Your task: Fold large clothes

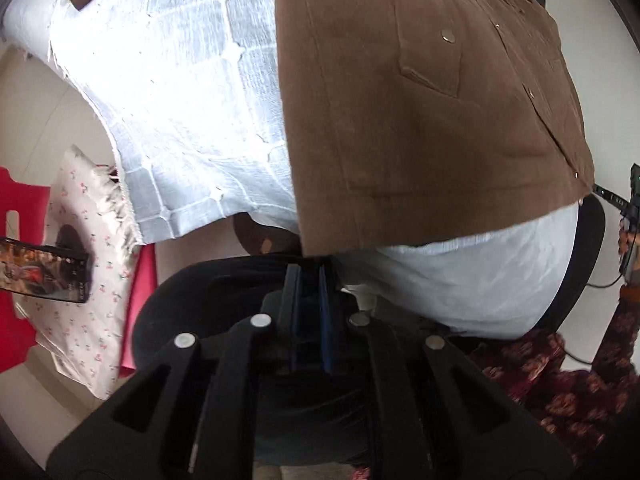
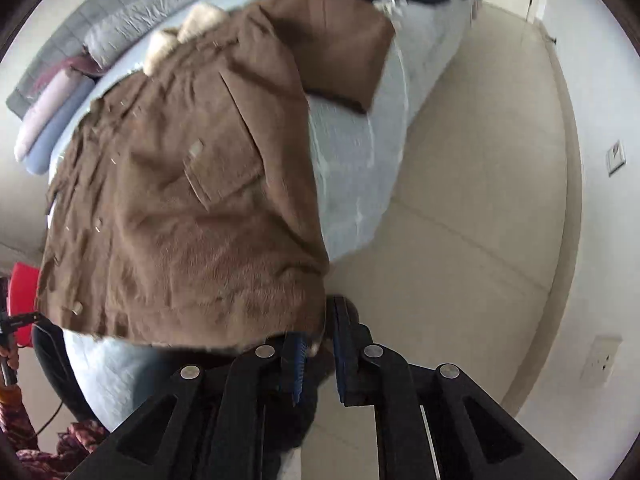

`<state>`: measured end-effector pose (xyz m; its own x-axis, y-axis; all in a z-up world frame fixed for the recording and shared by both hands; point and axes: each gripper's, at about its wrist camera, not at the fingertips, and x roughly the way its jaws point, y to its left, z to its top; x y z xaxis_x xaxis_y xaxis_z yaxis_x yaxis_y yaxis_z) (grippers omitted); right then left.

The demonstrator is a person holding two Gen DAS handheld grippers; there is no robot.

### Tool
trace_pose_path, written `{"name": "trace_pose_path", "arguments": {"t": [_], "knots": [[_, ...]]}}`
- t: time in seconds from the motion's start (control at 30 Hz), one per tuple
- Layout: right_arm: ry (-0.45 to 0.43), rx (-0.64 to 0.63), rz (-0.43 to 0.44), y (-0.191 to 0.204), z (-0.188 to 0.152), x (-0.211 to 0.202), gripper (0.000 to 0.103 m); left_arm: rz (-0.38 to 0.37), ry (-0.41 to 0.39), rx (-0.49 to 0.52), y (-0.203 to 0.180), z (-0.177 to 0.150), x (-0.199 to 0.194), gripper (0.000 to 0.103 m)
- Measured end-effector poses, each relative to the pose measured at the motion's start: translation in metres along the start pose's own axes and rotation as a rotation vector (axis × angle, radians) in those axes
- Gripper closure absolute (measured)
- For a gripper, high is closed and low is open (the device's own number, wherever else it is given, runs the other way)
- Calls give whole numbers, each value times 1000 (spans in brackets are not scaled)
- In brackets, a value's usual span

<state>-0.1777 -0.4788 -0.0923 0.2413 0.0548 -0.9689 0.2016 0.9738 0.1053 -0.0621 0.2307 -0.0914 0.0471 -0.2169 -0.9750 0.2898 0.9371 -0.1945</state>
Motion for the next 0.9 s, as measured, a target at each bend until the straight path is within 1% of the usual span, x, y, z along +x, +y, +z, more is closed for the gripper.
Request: {"name": "trace_pose_path", "arguments": {"t": [0.03,0.07,0.1,0.13,0.17,0.2,0.23,0.27,0.33,0.4,0.47,0.57,0.67,0.73,0.8,0.87,0.9], "knots": [[12,-10,-27,-5,-4,-1,89,17,-40,17,2,-3,-13,88],[8,-11,-20,-10,-7,-9,89,27,-81,29,3,-5,-28,73],[-20,1,-2,-16,-7,-20,89,28,-130,33,4,-4,-42,52],[-66,13,20,-20,-5,-35,85,23,-190,30,5,-2,-56,42],[-113,21,43,-22,-4,-48,74,16,-253,27,4,3,-67,28],[-163,29,73,-22,-1,-59,65,10,-303,28,1,9,-74,25],[-218,39,111,-18,7,-70,43,4,-333,29,-3,18,-78,25],[-251,43,137,-12,11,-76,30,-7,-345,28,-6,32,-77,25],[-283,21,184,10,32,-80,30,-32,-358,19,-13,66,-66,25],[-300,-33,195,44,55,-81,30,-37,-367,-1,-16,93,-58,25],[-315,-91,200,84,74,-75,30,-29,-386,-24,-18,117,-51,25],[-322,-150,203,133,104,-61,30,-2,-429,-80,-4,147,-45,25],[-325,-215,162,178,131,-40,30,45,-443,-162,25,169,-39,25],[-315,-247,152,201,148,-24,30,89,-452,-221,51,181,-36,25],[-300,-262,148,215,158,-14,30,112,-456,-292,81,194,-30,24],[-276,-279,150,231,170,2,30,92,-459,-399,117,203,-22,24],[-264,-289,152,238,174,9,30,61,-462,-457,136,206,-16,24]]}}
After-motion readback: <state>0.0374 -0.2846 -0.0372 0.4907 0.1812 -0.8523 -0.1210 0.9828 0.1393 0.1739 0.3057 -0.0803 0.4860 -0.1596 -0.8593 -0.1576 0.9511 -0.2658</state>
